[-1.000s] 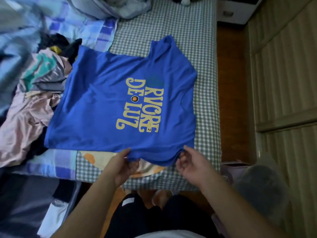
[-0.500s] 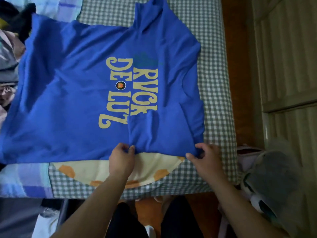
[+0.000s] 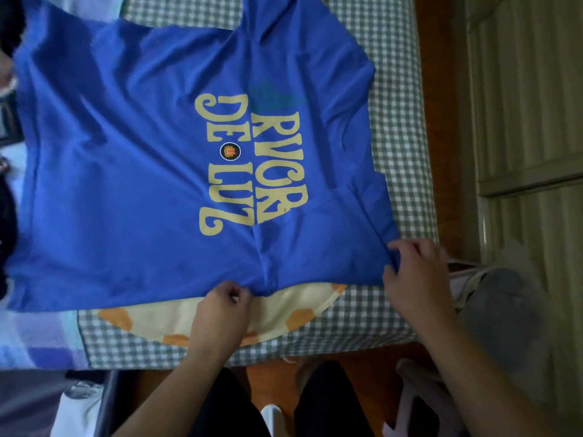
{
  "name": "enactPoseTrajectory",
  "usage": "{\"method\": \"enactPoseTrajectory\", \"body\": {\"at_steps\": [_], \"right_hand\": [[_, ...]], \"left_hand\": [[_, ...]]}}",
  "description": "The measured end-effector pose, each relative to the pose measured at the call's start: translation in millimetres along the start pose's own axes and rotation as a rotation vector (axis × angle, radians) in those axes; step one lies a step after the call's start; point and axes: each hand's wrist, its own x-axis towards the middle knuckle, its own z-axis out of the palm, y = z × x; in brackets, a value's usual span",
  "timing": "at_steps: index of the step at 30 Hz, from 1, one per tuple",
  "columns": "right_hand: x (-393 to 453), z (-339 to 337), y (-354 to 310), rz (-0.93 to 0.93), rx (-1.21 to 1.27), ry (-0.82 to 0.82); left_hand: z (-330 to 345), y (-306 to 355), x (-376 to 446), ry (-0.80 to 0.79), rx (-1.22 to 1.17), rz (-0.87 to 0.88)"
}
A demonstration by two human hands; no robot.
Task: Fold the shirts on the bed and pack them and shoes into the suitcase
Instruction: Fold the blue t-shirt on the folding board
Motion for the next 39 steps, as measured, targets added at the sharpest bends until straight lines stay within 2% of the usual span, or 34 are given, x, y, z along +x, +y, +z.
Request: {"method": "enactPoseTrajectory", "body": {"at_steps": [2,4,6,8,11,13,15,16,18,20,24,29,31,34,35,37,38,39], "right_hand": [[16.5,-1.1,-26.3,0.002,0.119,0.086],[32.5,4.7,-40.8,0.087,0.205,0.008],[36.7,14.2,-38.8,0.178,0.254,-0.065],[26.7,20.5,-29.6,0.208,0.262,-0.052],[8.8,23.0,-19.6,0.244,0.238,0.092],[-5.4,22.0,-23.3,0.393,0.331,0.216],[-21.4,36.6,-28.0,0.615,0.57,0.264],[-28.8,45.7,-34.0,0.749,0.704,0.24],[-40.4,59.2,-48.5,0.995,1.064,0.188],[-43.0,61.6,-58.3,1.123,1.391,0.142],[-29.1,54.7,-53.5,1.047,1.702,0.083],[-22.6,42.7,-43.6,0.976,1.855,-0.008],[-30.6,29.5,-37.6,0.923,1.877,-0.004],[-48.0,8.2,-25.6,0.734,1.93,0.036],[-54.5,4.4,-24.0,0.696,1.915,0.018],[-61.5,5.8,-20.7,0.735,1.81,-0.038],[-62.6,5.3,-20.2,0.755,1.767,-0.091],[-61.2,2.5,-19.8,0.759,1.746,-0.167]], "left_hand": [[0.2,16.2,3.3,0.029,-0.072,0.066],[8.3,28.1,5.2,-0.032,-0.049,0.075],[22.0,28.4,4.6,-0.115,0.076,0.077],[30.0,21.7,-0.8,-0.119,0.127,0.075],[9.5,7.3,-9.6,0.089,-0.138,-0.02],[-23.7,-17.8,-4.6,0.317,-0.294,-0.176],[-61.5,-60.9,15.3,0.5,-0.406,-0.371],[-82.2,-82.9,26.1,0.542,-0.485,-0.476],[-115.3,-118.8,48.5,0.519,-0.785,-0.579],[-138.7,-140.1,67.4,0.507,-1.003,-0.61],[-163.0,-151.9,90.4,0.401,-1.166,-0.62],[-168.4,-160.4,83.4,0.327,-1.242,-0.577],[-178.7,-159.8,72.1,0.398,-1.335,-0.566],[-190.3,-149.0,40.9,0.418,-1.454,-0.557],[-192.0,-146.1,31.4,0.465,-1.406,-0.599],[-187.2,-146.0,15.2,0.478,-1.301,-0.649],[-181.1,-142.8,10.0,0.496,-1.275,-0.67],[-173.0,-138.6,1.5,0.544,-1.146,-0.662]]}}
